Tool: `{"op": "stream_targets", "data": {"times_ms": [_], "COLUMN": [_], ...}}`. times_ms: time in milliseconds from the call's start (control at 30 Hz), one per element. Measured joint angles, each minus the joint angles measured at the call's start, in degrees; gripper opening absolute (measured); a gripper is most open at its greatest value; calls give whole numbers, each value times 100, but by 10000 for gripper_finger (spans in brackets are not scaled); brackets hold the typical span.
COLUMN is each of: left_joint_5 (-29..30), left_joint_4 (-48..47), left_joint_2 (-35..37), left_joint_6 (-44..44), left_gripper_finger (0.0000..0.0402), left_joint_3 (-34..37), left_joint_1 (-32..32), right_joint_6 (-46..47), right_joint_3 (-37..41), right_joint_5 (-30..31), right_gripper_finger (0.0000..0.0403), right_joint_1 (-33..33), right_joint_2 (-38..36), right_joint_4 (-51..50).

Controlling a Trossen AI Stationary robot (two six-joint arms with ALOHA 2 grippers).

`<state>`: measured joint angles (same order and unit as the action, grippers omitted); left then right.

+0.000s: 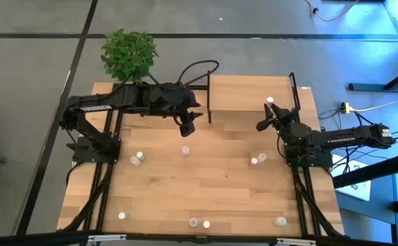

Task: Pick and place medicine bottles onto shelf by color
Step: Put the top left pink pill bottle on the shelf

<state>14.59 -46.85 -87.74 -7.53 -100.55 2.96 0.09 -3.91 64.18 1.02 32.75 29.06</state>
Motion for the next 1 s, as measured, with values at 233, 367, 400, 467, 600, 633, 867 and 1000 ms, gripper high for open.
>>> {"op": "stream_targets", "data": {"times_ms": [233,367,400,467,600,633,867,1000], "left_joint_5": [0,-2,-2,-5,-4,-4,-7,-9], "left_joint_4": [230,304,304,305,387,438,864,1076], "left_joint_2": [0,0,0,0,0,0,-29,-133], "left_joint_6": [9,13,13,13,15,15,51,61], "left_gripper_finger": [151,151,151,151,151,151,151,151], "left_joint_3": [0,0,0,0,0,0,0,7], "left_joint_1": [196,283,299,330,354,352,352,352], "right_joint_6": [120,200,202,207,269,269,284,283], "right_joint_3": [304,346,346,346,346,346,346,346], "right_joint_5": [-85,-82,-80,-11,68,68,71,71], "right_gripper_finger": [110,110,110,110,110,110,110,110], "right_joint_1": [-2,-2,-2,-2,-2,-2,-2,-2], "right_joint_2": [0,0,0,2,8,18,22,24], "right_joint_4": [86,79,79,70,-131,-140,-140,-127]}}
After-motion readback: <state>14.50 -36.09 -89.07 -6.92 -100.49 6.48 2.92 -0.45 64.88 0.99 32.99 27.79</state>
